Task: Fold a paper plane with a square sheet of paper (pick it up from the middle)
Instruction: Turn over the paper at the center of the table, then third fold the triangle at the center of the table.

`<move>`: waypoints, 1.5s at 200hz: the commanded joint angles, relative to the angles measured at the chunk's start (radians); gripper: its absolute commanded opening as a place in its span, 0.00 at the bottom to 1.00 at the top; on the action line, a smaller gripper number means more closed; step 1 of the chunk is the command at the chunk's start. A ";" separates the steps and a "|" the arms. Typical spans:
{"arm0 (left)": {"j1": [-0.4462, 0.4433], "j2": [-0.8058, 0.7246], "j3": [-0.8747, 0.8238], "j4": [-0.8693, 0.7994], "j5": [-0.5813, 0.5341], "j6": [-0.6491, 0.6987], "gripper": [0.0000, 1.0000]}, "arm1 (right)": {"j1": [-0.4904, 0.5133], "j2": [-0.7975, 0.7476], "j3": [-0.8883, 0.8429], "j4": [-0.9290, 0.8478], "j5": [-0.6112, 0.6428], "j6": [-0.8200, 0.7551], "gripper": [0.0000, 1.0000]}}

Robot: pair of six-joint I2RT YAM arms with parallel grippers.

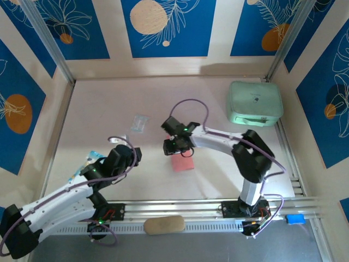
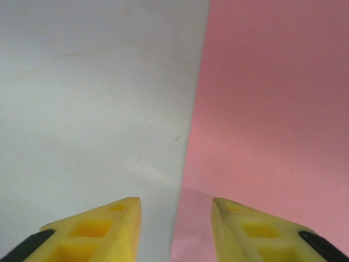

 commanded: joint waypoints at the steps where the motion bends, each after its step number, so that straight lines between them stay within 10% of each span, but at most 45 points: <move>1: 0.021 0.079 0.027 0.084 0.146 0.036 0.46 | -0.082 -0.139 -0.132 0.223 -0.286 0.064 0.41; 78: 0.033 0.465 0.151 0.265 0.487 0.059 0.39 | -0.376 -0.273 -0.478 0.453 -0.569 0.133 0.15; 300: 0.072 0.828 0.191 0.556 0.733 -0.173 0.37 | -0.388 -0.031 -0.551 0.522 -0.573 0.303 0.04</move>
